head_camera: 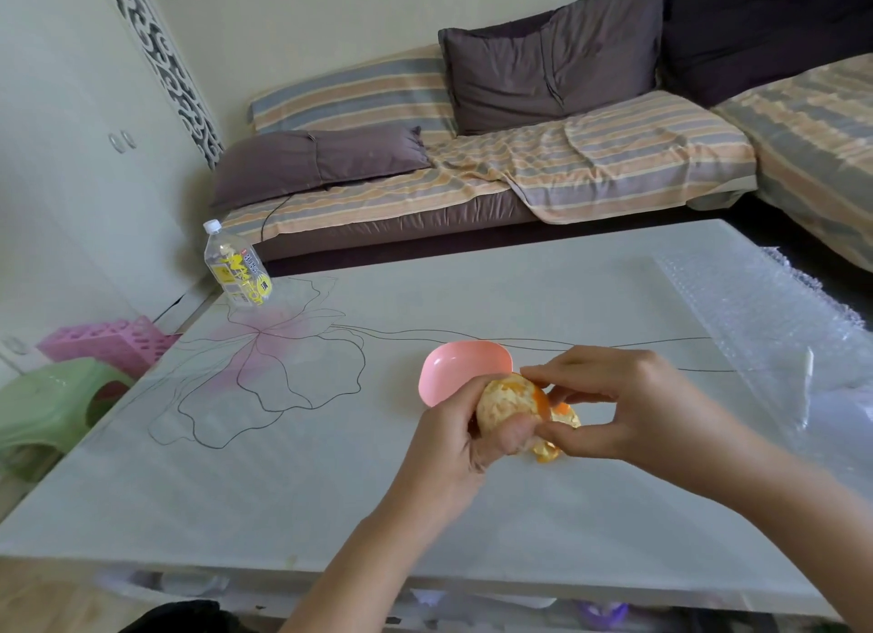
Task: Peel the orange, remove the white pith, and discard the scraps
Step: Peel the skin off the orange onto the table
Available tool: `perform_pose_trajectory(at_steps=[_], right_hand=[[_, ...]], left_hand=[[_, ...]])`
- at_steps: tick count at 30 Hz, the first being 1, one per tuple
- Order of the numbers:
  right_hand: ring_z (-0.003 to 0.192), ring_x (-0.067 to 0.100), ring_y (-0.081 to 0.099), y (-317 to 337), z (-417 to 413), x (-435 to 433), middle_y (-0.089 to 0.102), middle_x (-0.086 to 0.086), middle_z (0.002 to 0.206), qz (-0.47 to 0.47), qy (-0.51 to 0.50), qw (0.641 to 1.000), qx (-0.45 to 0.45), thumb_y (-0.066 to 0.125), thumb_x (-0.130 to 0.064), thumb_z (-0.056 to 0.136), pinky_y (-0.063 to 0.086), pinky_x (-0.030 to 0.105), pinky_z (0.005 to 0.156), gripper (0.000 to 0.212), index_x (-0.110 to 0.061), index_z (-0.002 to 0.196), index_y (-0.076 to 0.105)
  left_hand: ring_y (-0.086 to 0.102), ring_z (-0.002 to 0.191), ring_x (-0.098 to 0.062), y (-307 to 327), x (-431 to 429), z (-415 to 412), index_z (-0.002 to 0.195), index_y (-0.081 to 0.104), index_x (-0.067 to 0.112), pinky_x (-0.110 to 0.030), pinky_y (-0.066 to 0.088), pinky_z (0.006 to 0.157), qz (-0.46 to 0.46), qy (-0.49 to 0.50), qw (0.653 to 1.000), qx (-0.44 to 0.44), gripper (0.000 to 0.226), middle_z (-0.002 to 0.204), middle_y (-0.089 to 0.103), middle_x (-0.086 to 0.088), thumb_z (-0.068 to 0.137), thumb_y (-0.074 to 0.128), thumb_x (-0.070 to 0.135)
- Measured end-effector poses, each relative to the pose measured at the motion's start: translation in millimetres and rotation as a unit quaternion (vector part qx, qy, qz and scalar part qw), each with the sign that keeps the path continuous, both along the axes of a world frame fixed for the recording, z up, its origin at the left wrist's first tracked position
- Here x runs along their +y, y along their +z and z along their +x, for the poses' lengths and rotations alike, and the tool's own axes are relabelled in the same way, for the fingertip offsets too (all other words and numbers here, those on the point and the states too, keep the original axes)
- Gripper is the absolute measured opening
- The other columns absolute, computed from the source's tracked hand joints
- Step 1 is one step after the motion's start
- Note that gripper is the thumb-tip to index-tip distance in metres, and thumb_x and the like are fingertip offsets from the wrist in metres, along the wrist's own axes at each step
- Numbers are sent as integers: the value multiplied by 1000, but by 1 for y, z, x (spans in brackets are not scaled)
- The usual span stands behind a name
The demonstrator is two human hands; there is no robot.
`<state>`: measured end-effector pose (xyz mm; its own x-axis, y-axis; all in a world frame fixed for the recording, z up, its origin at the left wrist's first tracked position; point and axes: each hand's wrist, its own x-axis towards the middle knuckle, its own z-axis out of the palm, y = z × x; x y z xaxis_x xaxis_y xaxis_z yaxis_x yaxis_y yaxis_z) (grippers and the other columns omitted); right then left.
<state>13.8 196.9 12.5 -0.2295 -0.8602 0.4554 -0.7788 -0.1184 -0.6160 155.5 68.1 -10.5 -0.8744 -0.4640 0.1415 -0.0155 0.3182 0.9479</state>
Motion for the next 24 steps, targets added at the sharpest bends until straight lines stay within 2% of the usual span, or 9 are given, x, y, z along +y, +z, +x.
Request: perform_pose_trajectory(at_steps=[2,4,7,9,12,15,18,21,24], right_hand=[[81,6,65,0,2,0,66,-12,86,-5,-3,1000,-1,60,-47,75,54,28,73,36,-32,106,68],[77,9,63,0,5,-2,64,-10,83,-10,-17,1000,18,56,-43,76,52,28,69,33,-28,102,69],[62,16,56,-2,12,-3,58,-4,74,-16,-59,994,94,48,-38,75,49,35,54,35,-19,95,70],[52,22,52,-3,18,-5,55,1,68,-35,-91,985,144,45,-32,75,47,32,44,35,-14,91,70],[40,23,46,-3,26,-7,52,4,59,-55,-130,970,198,42,-28,78,40,25,33,34,-8,81,70],[37,22,44,-4,27,-9,51,3,57,-68,-144,962,222,41,-27,79,37,23,32,35,-8,77,70],[41,22,47,-4,26,-9,53,4,59,-78,-139,966,203,42,-25,80,39,25,34,32,-8,78,70],[48,22,50,-4,27,-8,55,3,63,-96,-133,975,149,45,-27,79,42,30,42,32,-9,81,71],[65,13,57,-2,19,-7,59,-6,79,-84,-89,992,32,51,-32,80,45,17,54,31,-23,100,72]], left_hand=[[62,87,-4,-1,-1,0,107,62,17,-22,52,77,-23,17,1000,6,50,93,67,3,75,66,55],[64,91,-12,-3,-2,-1,109,62,17,-30,54,82,-32,29,999,12,59,97,69,2,71,64,63],[66,92,-16,-5,-1,-1,108,62,21,-32,54,82,-35,40,998,21,60,98,70,0,70,65,67],[66,90,-20,-5,1,-2,104,63,26,-36,55,81,-29,43,998,29,60,94,70,0,67,64,73],[64,77,-13,-3,5,-3,99,63,23,-26,54,71,-28,46,998,41,63,82,68,6,66,61,76],[60,70,-1,2,9,-3,96,63,20,-14,48,65,-20,41,997,61,48,76,65,13,74,66,62],[59,69,0,5,11,-4,96,63,23,-14,47,65,-16,40,997,70,47,75,65,14,72,66,63],[60,73,0,7,10,-4,100,63,19,-14,48,68,-14,36,997,71,45,80,66,13,72,65,54],[65,89,-9,6,4,-2,108,63,22,-25,53,77,-10,40,997,71,57,97,69,5,70,67,65]])
